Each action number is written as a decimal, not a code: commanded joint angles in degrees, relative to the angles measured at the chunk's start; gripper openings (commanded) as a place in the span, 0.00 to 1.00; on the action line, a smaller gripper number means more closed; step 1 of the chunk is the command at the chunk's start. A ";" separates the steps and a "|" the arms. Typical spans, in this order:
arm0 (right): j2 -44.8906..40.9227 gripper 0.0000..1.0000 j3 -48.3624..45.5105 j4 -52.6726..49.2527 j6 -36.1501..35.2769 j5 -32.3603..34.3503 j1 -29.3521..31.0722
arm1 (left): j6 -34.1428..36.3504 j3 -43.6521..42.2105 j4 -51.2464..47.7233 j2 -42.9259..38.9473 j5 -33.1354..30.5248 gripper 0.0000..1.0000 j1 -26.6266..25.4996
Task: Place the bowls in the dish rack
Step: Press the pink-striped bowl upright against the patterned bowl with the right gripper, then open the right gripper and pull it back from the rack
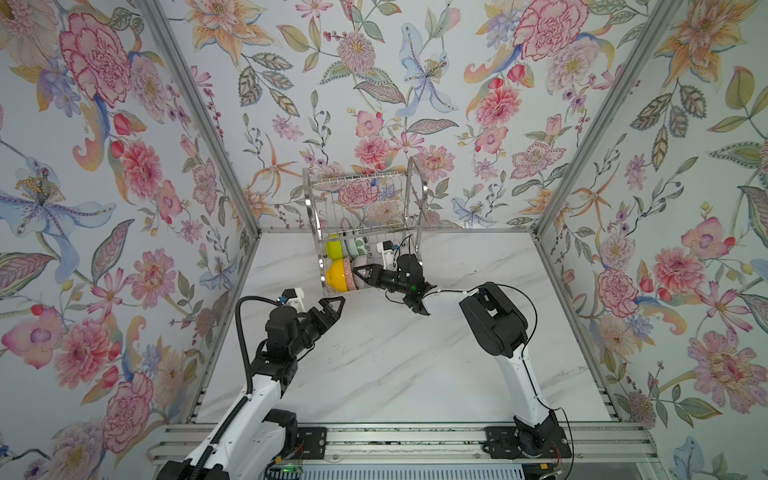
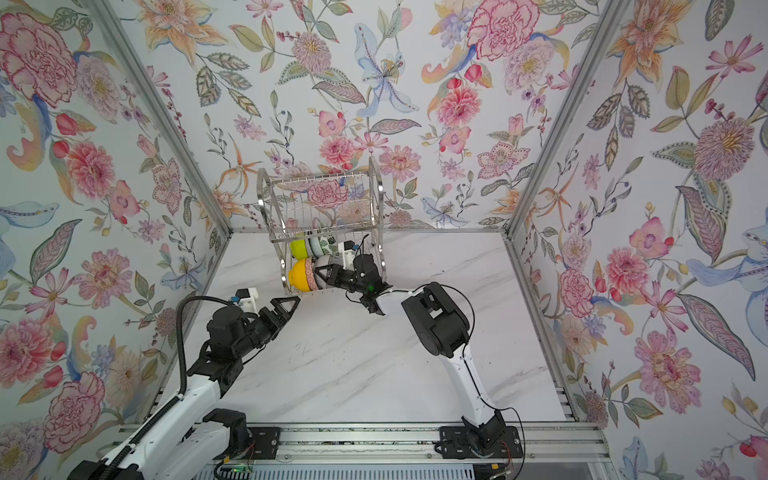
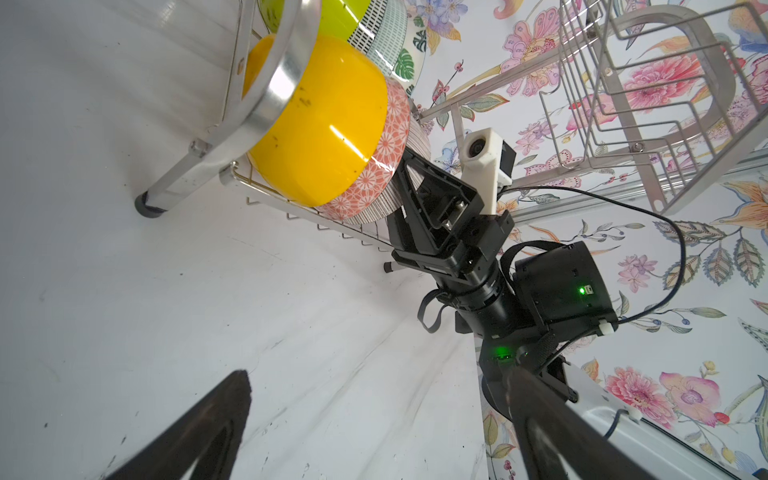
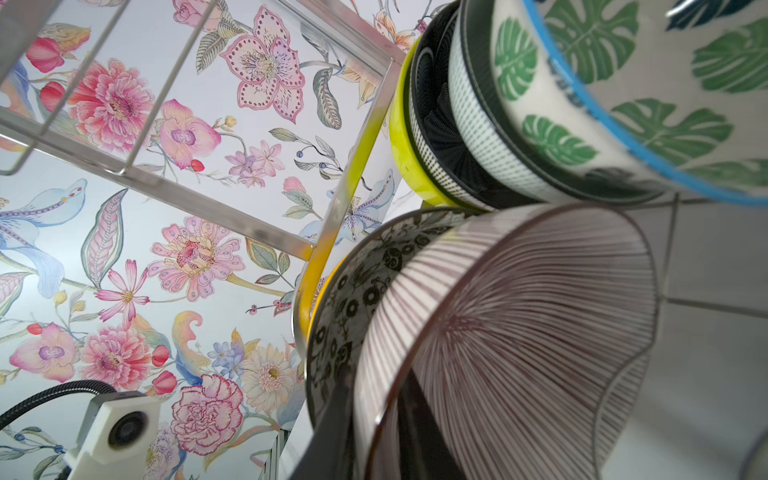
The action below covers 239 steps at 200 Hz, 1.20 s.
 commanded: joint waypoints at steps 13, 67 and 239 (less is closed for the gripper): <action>-3.00 0.21 -0.22 -2.78 -1.15 0.50 0.31 | -0.83 -0.59 -1.04 -1.31 -0.04 0.99 0.54; -5.01 0.28 -1.21 -3.58 -1.87 0.87 0.40 | -1.53 -0.61 -2.20 -1.74 -0.15 0.99 0.57; -14.61 0.59 -9.56 -4.35 -6.04 3.05 -0.30 | 1.25 3.48 -6.84 -1.18 -1.93 0.99 0.53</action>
